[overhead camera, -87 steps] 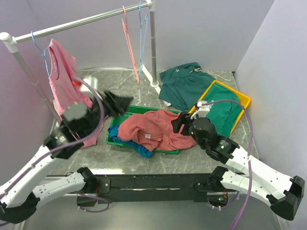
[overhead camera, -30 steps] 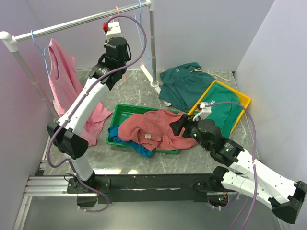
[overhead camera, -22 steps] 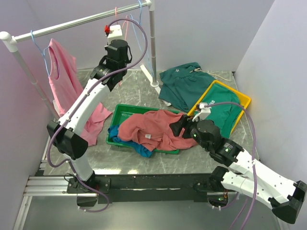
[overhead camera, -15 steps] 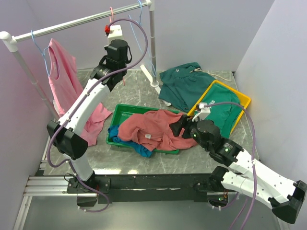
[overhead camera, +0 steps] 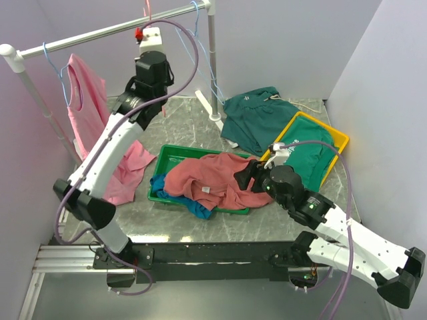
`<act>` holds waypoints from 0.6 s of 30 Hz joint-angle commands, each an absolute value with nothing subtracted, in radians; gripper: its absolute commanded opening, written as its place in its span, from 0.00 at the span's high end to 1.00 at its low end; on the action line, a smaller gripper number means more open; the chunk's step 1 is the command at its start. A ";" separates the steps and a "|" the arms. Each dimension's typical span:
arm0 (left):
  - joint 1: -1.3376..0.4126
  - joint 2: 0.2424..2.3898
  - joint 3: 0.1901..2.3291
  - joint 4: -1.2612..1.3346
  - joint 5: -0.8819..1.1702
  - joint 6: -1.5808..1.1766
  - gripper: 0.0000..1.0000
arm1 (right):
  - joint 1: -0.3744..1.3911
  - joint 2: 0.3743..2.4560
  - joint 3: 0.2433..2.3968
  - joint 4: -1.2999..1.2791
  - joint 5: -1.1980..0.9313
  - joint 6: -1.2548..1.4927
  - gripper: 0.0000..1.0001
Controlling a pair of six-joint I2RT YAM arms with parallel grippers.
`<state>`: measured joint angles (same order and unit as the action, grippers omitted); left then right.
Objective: Place the t-shirt on the hanger
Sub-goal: Pick up the hanger from the clothesline.
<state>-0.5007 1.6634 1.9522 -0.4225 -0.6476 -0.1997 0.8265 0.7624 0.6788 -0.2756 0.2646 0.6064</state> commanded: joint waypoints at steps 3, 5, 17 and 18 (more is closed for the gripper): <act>-0.499 1.519 1.869 -0.341 -0.603 -0.183 0.99 | 0.822 0.795 0.693 -0.219 0.253 0.591 0.23; -0.499 1.476 1.812 -0.327 -0.580 -0.186 0.99 | 0.822 0.799 0.695 -0.218 0.255 0.591 0.23; -0.497 1.212 1.542 -0.385 -0.370 -0.227 0.99 | 0.821 0.788 0.675 -0.219 0.281 0.581 0.23; -0.497 1.191 1.528 -0.412 -0.353 -0.218 0.99 | 0.822 0.787 0.675 -0.219 0.281 0.578 0.23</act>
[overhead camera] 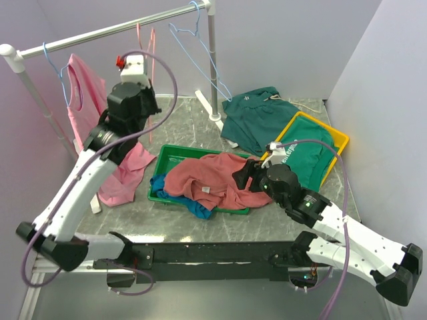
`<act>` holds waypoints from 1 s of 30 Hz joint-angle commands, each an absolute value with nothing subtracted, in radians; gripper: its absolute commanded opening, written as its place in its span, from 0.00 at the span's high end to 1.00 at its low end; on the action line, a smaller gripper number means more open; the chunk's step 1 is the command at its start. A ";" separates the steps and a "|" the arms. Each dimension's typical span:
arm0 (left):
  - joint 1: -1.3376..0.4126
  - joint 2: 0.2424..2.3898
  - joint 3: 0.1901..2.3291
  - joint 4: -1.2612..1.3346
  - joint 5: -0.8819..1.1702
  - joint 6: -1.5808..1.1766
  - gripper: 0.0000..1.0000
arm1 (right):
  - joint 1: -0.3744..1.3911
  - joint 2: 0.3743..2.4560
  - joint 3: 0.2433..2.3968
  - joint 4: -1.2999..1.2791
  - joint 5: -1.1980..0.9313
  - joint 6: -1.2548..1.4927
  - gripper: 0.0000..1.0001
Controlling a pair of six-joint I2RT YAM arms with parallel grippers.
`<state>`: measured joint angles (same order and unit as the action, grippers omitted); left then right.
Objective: Place the t-shirt on the hanger
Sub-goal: Pick up the hanger from the clothesline, then place the T-shirt on the hanger.
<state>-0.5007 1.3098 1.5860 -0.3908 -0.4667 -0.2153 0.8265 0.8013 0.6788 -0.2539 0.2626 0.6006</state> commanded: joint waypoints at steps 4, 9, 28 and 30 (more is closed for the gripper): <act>-0.499 1.085 1.468 -0.526 -0.215 -0.187 0.99 | 0.824 0.778 0.640 -0.213 0.279 0.572 0.24; -0.500 0.870 1.352 -0.612 -0.042 -0.172 0.99 | 0.845 0.756 0.572 -0.154 0.285 0.592 0.32; -0.630 0.631 1.315 -0.933 0.147 0.239 0.99 | 0.940 1.040 0.600 -0.100 0.336 0.607 0.41; -0.632 0.608 1.280 -0.930 0.140 0.343 0.99 | 0.953 1.065 0.606 -0.106 0.354 0.609 0.41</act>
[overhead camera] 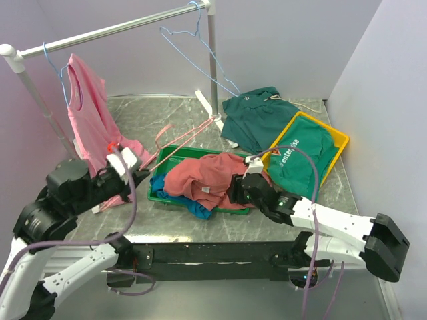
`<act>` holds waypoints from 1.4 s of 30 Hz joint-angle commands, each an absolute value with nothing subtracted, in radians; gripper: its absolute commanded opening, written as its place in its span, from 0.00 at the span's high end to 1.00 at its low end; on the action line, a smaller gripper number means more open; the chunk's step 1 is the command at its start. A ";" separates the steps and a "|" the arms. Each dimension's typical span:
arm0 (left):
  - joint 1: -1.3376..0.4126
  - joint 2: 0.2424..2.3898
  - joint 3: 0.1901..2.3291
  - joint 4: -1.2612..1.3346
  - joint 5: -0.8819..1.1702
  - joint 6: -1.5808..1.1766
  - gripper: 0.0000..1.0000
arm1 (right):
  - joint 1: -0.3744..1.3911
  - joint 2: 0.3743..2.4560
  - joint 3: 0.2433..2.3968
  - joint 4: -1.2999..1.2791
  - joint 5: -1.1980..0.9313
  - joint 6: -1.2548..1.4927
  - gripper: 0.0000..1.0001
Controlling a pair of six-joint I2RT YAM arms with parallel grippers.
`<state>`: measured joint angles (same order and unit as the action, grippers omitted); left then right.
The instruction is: Place the t-shirt on the hanger
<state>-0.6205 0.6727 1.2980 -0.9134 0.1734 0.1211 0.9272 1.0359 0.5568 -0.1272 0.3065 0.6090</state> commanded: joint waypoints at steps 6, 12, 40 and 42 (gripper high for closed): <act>-0.672 0.661 1.266 -0.976 0.222 0.419 0.99 | 0.965 1.095 0.623 -0.117 0.394 0.603 0.46; -0.778 0.709 1.292 -1.055 0.261 0.402 0.99 | 0.965 1.054 0.594 -0.149 0.463 0.624 0.80; -0.979 0.793 1.120 -0.921 0.127 0.350 0.99 | 0.977 0.799 0.656 -0.247 0.503 0.592 0.94; -0.980 0.830 1.102 -0.878 0.117 0.350 0.99 | 0.986 0.781 0.681 -0.258 0.492 0.575 0.94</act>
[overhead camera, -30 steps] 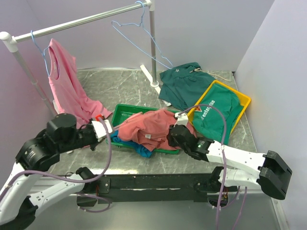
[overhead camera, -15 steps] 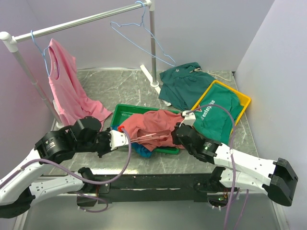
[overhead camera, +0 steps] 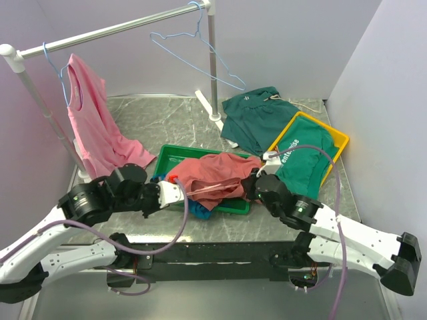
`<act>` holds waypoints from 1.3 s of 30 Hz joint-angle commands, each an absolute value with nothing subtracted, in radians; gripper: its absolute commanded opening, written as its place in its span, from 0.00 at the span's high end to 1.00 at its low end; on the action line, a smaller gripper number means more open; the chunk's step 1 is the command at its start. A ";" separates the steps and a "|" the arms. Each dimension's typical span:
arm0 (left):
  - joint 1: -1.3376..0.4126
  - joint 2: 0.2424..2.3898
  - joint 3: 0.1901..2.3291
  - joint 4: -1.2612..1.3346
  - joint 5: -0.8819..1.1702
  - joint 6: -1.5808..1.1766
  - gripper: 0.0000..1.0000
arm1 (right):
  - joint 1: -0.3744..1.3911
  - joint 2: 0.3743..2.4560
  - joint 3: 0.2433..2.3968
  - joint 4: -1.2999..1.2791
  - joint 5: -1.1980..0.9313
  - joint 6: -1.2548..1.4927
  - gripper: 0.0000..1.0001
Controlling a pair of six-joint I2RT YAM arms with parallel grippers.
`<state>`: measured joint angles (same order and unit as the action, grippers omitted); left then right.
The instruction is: Place the t-shirt on the hanger
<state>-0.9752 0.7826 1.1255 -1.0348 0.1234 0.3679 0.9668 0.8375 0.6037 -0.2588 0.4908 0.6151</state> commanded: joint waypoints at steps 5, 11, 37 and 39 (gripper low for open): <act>-0.980 0.850 1.074 -0.749 0.224 0.360 0.99 | 1.002 0.752 0.762 -0.296 0.491 0.503 0.94; -0.980 0.864 1.025 -0.536 0.267 0.338 0.99 | 1.028 0.811 0.955 -0.331 0.475 0.400 0.96; -0.974 1.045 0.592 0.526 0.322 -0.216 0.99 | 1.103 0.601 0.739 -0.373 0.647 0.543 0.23; -0.970 1.078 0.578 0.569 0.339 -0.241 0.99 | 1.103 0.551 0.716 -0.387 0.669 0.560 0.22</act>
<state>-0.9794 1.0462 0.5858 0.2897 0.3424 -0.1413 1.1000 0.6384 0.7567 -0.3489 0.6113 0.4999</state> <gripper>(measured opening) 0.053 0.770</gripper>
